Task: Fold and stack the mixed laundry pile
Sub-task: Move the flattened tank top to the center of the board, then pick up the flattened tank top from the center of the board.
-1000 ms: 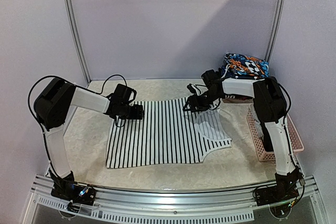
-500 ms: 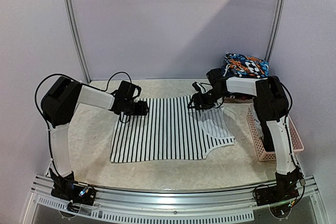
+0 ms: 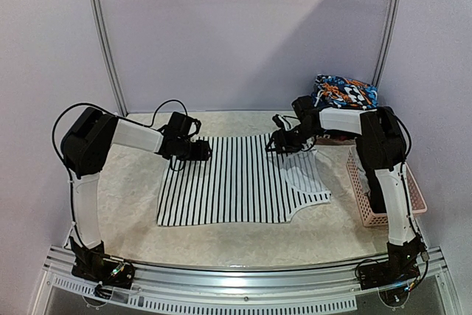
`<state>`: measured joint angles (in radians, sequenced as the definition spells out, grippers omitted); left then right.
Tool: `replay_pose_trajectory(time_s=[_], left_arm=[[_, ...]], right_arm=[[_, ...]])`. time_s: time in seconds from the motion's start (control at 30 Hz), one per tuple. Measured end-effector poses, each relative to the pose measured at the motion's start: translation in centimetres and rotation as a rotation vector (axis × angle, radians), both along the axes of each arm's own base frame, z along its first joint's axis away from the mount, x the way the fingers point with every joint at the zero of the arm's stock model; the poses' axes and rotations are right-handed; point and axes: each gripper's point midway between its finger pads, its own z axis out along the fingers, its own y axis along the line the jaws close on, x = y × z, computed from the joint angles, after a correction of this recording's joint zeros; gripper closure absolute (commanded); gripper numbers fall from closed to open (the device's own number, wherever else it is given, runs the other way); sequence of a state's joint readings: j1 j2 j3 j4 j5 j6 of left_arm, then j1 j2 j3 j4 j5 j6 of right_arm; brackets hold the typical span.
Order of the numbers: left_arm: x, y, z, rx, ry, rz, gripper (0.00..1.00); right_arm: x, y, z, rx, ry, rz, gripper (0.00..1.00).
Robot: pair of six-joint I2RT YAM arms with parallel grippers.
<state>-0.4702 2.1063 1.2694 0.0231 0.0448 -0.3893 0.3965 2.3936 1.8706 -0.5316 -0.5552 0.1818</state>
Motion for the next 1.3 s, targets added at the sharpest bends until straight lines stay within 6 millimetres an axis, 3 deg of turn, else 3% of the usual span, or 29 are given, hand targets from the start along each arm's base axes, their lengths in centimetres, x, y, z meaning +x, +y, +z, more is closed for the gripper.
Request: replay_pose_trajectory(time_s=[0.47,0.73,0.87,1.13,1.3], left_arm=[[-0.3,-0.1,0.5,-0.011,-0.008,-0.015,0.31],[-2.5,1.6,5.1,-0.015,-0.086,0.001,0.29],[-4.1,3.1,7.3,-0.007,-0.129,0.027,0.28],[-8.1,5.9,9.6,0.014,-0.166,0.076,0.27],[-11.8,6.9,10.0,0.048,-0.159,0.088,0.27]], right_arm=[[-0.3,-0.8,0.2,-0.008,0.005,-0.03,0.35],[-1.2,-0.9,0.6,0.018,0.023,-0.024,0.35],[-1.6,-0.8,2.2,0.037,0.014,-0.024,0.34],[-2.4,0.8,8.0,0.084,-0.087,0.002,0.31],[-4.5,1.4,9.1,0.077,-0.1,0.006,0.31]])
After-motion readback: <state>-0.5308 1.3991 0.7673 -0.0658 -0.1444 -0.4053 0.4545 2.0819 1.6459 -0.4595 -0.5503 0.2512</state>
